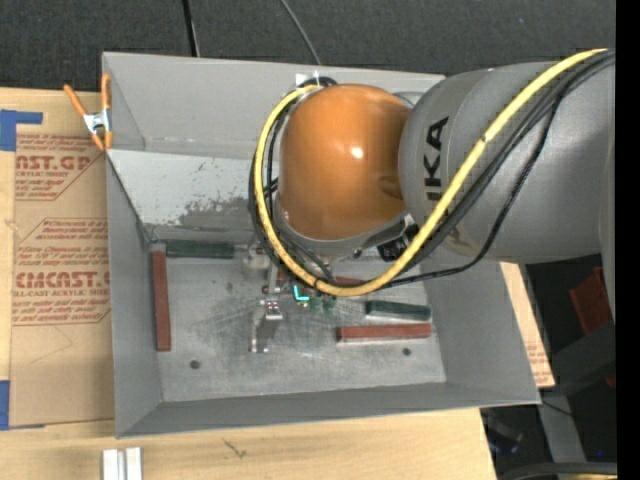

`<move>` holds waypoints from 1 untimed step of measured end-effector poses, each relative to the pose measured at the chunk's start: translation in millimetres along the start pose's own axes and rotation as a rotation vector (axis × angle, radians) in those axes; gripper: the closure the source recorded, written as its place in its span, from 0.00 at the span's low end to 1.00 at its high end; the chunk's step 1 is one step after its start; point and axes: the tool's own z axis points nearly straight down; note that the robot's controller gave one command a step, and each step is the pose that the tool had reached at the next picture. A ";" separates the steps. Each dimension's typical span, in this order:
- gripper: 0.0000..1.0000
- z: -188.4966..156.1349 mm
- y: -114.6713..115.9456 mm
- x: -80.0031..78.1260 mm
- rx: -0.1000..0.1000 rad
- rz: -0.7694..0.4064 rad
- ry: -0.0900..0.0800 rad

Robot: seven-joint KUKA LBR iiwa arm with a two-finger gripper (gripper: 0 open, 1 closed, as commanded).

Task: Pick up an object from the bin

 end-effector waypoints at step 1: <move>1.00 -3.6 -1.1 -1.9 -0.001 0.002 -0.008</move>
Offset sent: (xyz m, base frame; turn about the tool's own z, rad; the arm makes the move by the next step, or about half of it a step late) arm 0.0000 0.0000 0.0000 0.0000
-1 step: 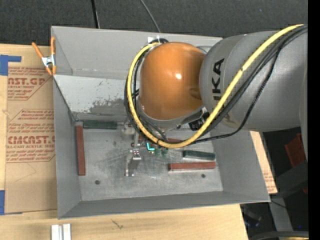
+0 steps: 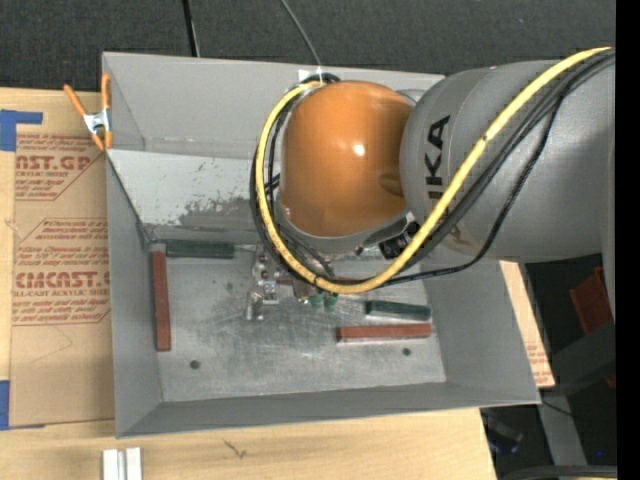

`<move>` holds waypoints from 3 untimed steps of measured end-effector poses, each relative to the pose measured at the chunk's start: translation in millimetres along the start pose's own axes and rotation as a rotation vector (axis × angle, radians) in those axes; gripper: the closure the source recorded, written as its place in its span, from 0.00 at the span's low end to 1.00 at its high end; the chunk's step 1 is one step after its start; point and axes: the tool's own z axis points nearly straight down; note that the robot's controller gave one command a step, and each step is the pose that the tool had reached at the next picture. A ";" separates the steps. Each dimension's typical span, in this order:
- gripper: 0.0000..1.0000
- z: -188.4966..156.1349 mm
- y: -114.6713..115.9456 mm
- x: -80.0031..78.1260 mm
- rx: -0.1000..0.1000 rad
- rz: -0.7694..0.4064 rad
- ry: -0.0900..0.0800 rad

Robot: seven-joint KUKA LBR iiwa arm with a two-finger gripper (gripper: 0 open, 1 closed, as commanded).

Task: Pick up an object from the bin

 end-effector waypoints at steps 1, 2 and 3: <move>1.00 0.0 0.0 0.0 0.000 0.000 0.000; 1.00 59.9 3.5 -1.5 -0.001 0.092 -0.003; 1.00 97.9 4.1 2.7 0.002 0.126 0.005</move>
Offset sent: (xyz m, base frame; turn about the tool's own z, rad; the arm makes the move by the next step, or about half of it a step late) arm 0.0011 0.0042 -0.0847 0.1270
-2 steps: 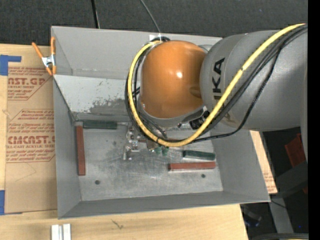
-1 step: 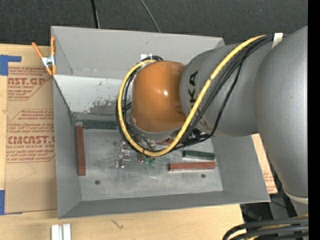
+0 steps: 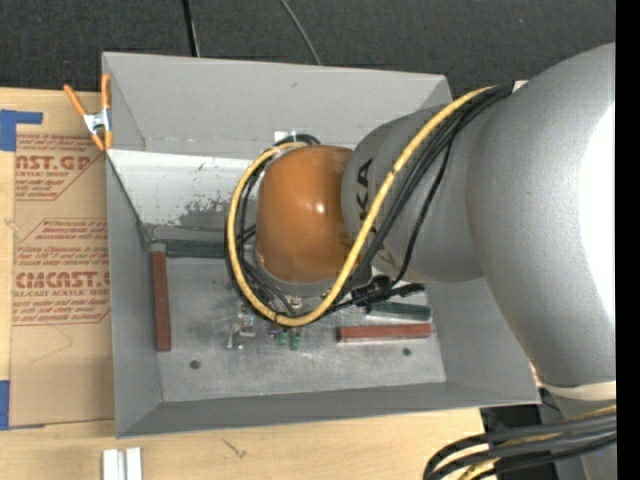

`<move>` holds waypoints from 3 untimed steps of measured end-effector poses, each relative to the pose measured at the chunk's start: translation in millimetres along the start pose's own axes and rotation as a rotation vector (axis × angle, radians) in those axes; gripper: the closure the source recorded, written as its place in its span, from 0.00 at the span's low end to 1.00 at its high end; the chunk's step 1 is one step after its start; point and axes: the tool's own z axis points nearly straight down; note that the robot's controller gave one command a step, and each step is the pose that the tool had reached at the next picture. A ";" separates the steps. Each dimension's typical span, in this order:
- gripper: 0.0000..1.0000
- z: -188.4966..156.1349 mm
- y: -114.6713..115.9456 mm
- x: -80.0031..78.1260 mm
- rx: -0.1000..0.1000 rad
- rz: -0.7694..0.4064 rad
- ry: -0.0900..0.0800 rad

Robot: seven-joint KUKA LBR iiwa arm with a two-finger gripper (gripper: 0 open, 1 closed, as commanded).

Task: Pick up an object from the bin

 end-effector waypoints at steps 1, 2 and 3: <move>0.00 -7.0 17.2 1.7 -0.002 -0.001 -0.004; 0.00 -7.0 17.0 1.6 -0.002 -0.001 -0.004; 1.00 65.7 -41.7 -28.4 -0.005 -0.016 -0.010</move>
Offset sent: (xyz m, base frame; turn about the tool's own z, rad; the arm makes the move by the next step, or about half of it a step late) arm 0.0000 0.0000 0.0000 0.0000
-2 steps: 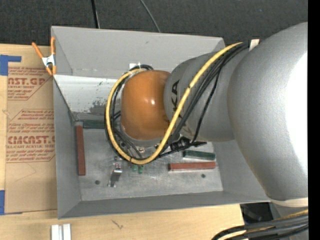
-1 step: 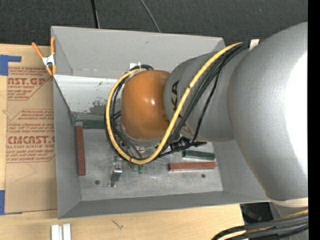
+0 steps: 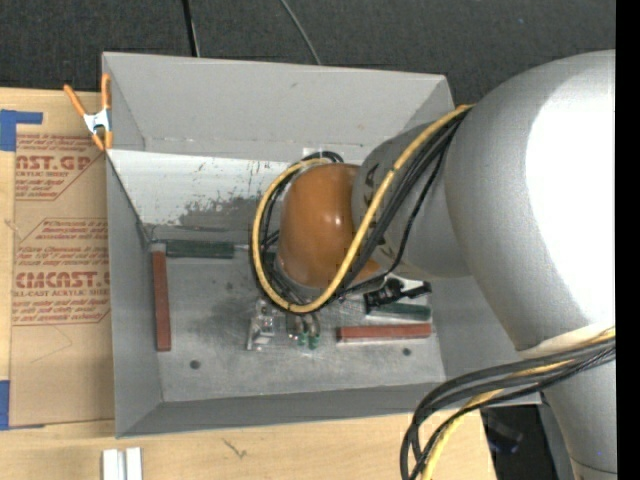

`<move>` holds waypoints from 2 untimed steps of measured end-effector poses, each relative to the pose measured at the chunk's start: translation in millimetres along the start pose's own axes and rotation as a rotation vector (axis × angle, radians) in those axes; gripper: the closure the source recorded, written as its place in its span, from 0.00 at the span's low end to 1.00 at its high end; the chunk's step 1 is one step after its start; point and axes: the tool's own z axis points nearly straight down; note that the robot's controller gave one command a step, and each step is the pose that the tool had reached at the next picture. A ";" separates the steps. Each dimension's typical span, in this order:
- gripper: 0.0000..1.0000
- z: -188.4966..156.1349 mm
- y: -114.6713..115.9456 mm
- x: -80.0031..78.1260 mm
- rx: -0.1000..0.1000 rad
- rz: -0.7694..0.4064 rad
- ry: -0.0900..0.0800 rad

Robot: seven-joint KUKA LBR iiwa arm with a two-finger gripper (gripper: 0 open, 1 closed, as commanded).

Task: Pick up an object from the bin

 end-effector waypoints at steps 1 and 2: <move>0.00 2.4 -0.1 2.2 0.001 -0.001 0.006; 0.00 2.4 -0.1 2.1 0.001 -0.001 0.005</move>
Offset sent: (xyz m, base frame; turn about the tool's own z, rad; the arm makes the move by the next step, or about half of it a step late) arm 0.0000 0.0000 0.0000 0.0000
